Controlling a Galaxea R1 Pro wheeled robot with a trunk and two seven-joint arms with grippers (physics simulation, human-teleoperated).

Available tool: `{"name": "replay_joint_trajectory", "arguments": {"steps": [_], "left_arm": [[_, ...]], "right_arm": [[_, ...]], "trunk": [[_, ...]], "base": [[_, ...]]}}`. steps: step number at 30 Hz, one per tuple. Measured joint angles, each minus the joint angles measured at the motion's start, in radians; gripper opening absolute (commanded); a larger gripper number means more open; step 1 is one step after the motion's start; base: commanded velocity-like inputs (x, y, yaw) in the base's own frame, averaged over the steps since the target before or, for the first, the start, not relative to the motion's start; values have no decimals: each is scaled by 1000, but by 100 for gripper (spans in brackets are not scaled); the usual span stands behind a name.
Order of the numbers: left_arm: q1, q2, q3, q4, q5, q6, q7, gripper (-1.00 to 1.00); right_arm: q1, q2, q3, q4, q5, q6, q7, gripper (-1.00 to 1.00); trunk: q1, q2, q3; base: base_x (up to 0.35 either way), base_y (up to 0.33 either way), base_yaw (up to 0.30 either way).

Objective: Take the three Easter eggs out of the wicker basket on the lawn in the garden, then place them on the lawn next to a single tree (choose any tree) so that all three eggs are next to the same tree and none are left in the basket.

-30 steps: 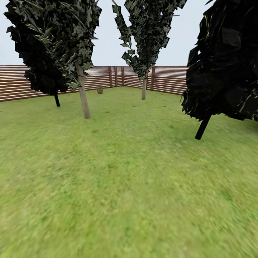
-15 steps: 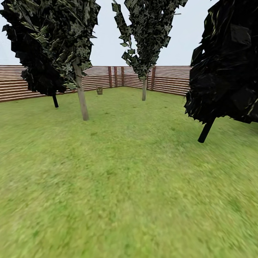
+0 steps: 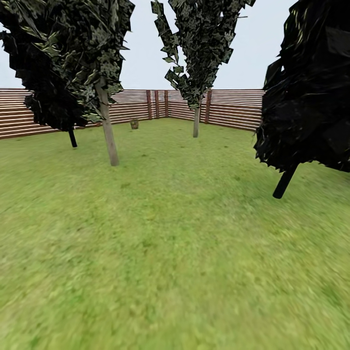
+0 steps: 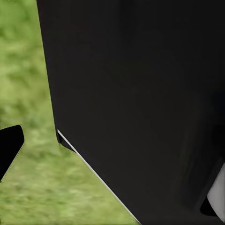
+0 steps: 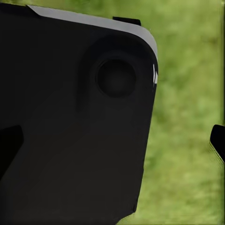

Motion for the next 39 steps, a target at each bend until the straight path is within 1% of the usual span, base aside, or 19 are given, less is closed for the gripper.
{"name": "replay_joint_trajectory", "arguments": {"steps": [39], "left_arm": [[0, 0, 0, 0, 0, 0, 0, 100]], "right_arm": [[0, 0, 0, 0, 0, 0, 0, 100]], "trunk": [[0, 0, 0]], "base": [[325, 0, 0]]}}
